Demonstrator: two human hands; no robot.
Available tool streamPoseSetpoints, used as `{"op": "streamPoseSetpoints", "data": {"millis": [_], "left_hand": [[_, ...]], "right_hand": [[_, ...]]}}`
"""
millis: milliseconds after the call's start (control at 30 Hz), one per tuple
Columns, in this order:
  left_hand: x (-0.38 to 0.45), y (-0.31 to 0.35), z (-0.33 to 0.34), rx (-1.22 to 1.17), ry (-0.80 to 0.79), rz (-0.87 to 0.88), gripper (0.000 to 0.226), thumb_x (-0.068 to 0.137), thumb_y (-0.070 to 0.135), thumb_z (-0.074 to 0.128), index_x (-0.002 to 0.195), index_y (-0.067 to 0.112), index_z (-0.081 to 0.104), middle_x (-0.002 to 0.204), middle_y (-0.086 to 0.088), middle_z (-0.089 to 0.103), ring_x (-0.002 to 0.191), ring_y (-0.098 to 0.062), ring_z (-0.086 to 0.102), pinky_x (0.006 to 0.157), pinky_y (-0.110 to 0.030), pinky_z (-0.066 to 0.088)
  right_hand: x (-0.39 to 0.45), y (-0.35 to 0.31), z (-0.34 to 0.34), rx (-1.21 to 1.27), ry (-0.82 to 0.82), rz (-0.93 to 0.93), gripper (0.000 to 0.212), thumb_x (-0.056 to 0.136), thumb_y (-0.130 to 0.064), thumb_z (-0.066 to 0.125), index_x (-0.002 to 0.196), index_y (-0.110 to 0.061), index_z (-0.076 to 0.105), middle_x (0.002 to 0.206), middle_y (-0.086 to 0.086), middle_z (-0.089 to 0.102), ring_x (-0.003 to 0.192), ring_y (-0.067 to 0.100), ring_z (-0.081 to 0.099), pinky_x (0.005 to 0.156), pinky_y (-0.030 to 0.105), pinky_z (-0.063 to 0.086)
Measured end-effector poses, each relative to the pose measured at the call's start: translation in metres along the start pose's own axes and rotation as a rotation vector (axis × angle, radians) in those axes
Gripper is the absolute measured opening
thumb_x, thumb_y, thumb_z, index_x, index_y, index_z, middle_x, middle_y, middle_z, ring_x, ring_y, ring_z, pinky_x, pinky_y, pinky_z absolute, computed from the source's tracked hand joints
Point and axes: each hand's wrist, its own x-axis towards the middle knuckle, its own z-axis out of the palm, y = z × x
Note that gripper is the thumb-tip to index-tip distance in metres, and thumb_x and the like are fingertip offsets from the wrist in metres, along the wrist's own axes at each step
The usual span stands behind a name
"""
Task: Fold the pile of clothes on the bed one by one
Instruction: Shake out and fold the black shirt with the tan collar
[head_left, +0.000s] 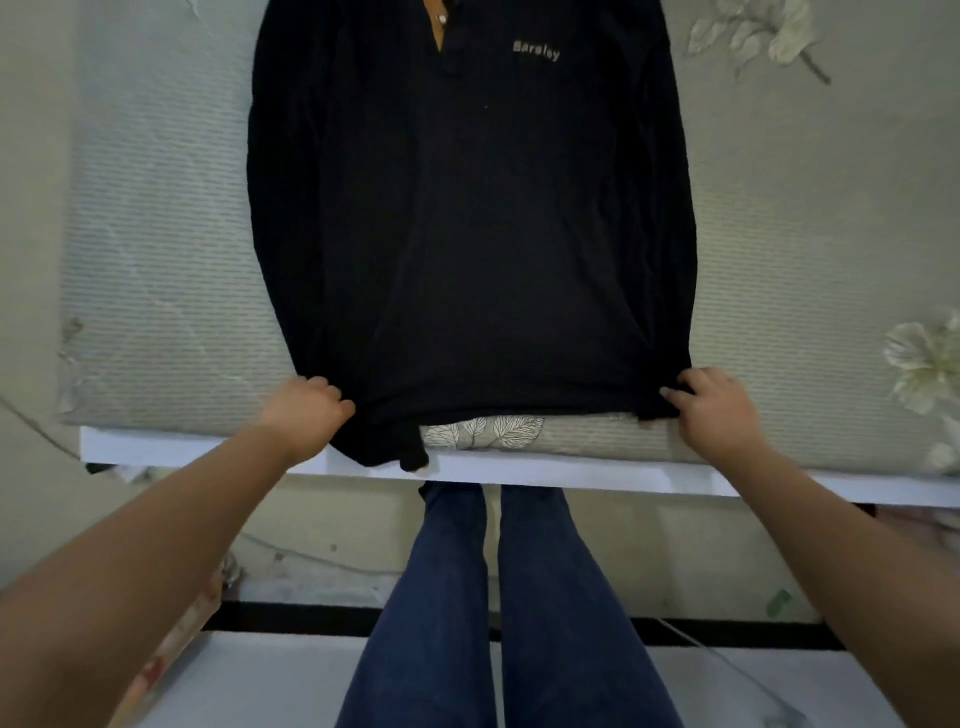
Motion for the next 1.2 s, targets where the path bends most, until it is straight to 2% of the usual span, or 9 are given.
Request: {"op": "streamPoseSetpoints", "data": {"millis": [133, 200, 300, 433, 567, 733, 933, 1067, 1200], "left_hand": [[0.011, 0.003, -0.008, 0.006, -0.078, -0.014, 0.030, 0.091, 0.018, 0.042, 0.121, 0.016, 0.049, 0.120, -0.004, 0.054, 0.113, -0.023, 0.049, 0.089, -0.030, 0.038], [0.013, 0.000, -0.017, -0.176, -0.054, -0.073, 0.026, 0.092, 0.029, 0.042, 0.109, 0.014, 0.056, 0.112, -0.005, 0.059, 0.105, -0.023, 0.054, 0.083, -0.030, 0.041], [0.010, -0.003, -0.027, -0.758, 0.284, -0.359, 0.025, 0.091, 0.024, 0.045, 0.095, 0.003, 0.058, 0.099, -0.017, 0.061, 0.092, -0.031, 0.056, 0.073, -0.036, 0.044], [0.014, -0.009, -0.023, -1.024, 0.563, -0.792, 0.034, 0.091, 0.012, 0.047, 0.121, -0.005, 0.048, 0.118, -0.027, 0.050, 0.112, -0.040, 0.044, 0.090, -0.045, 0.038], [0.036, -0.028, -0.010, -1.385, 0.444, -0.939, 0.032, 0.094, 0.016, 0.045, 0.116, -0.006, 0.051, 0.118, -0.026, 0.055, 0.110, -0.039, 0.050, 0.089, -0.039, 0.039], [0.030, -0.047, 0.007, -1.822, 0.595, -1.029, 0.015, 0.094, 0.011, 0.042, 0.097, 0.004, 0.054, 0.085, -0.012, 0.054, 0.087, -0.029, 0.052, 0.079, -0.039, 0.043], [-0.029, -0.148, 0.036, -1.563, 1.004, -1.424, 0.008, 0.096, 0.009, 0.035, 0.098, 0.013, 0.042, 0.118, -0.027, 0.054, 0.108, -0.034, 0.051, 0.089, -0.032, 0.032], [-0.035, -0.186, 0.043, -1.587, 0.964, -1.268, 0.004, 0.093, 0.014, 0.044, 0.095, 0.017, 0.047, 0.118, -0.024, 0.056, 0.108, -0.032, 0.054, 0.088, -0.030, 0.036], [-0.014, -0.153, 0.052, -1.740, 0.622, -0.988, 0.050, 0.088, 0.017, 0.059, 0.128, -0.002, 0.036, 0.129, -0.021, 0.049, 0.117, -0.034, 0.049, 0.099, -0.037, 0.039]], "right_hand": [[0.000, -0.007, 0.002, -0.059, -0.243, 0.192, 0.043, 0.087, -0.017, 0.049, 0.131, -0.020, 0.050, 0.137, 0.007, 0.040, 0.129, 0.024, 0.031, 0.100, 0.036, 0.020], [0.003, -0.019, -0.005, -0.048, -0.201, 0.252, 0.036, 0.083, -0.023, 0.053, 0.117, -0.017, 0.062, 0.138, 0.007, 0.039, 0.130, 0.024, 0.028, 0.103, 0.040, 0.016], [0.016, -0.048, -0.023, 0.073, -0.073, 0.306, 0.029, 0.076, -0.017, 0.057, 0.098, -0.003, 0.069, 0.136, 0.016, 0.043, 0.127, 0.031, 0.034, 0.104, 0.047, 0.017], [0.043, -0.111, -0.042, 0.175, 0.236, 0.027, 0.021, 0.057, -0.009, 0.064, 0.073, 0.004, 0.069, 0.101, 0.026, 0.065, 0.095, 0.039, 0.063, 0.082, 0.052, 0.045], [0.086, -0.165, -0.033, 0.285, 0.042, -0.138, 0.050, 0.088, -0.025, 0.053, 0.135, -0.014, 0.043, 0.149, 0.013, 0.029, 0.139, 0.026, 0.024, 0.110, 0.045, 0.018], [0.111, -0.188, -0.022, 0.196, -0.175, -0.178, 0.054, 0.096, -0.038, 0.034, 0.145, -0.033, 0.013, 0.156, -0.001, -0.007, 0.143, 0.023, -0.009, 0.113, 0.050, 0.003], [0.115, -0.188, -0.037, 0.104, -0.323, -0.149, 0.056, 0.096, -0.034, 0.037, 0.145, -0.035, 0.011, 0.155, -0.005, -0.011, 0.143, 0.022, -0.007, 0.110, 0.054, 0.015], [0.126, -0.200, -0.055, 0.051, -0.368, -0.123, 0.052, 0.096, -0.032, 0.039, 0.144, -0.030, 0.020, 0.156, 0.001, -0.002, 0.142, 0.028, 0.005, 0.107, 0.047, 0.028], [0.138, -0.209, -0.068, 0.004, -0.380, -0.127, 0.046, 0.096, -0.032, 0.039, 0.141, -0.024, 0.032, 0.152, 0.008, 0.013, 0.133, 0.031, 0.027, 0.101, 0.040, 0.037]]}}
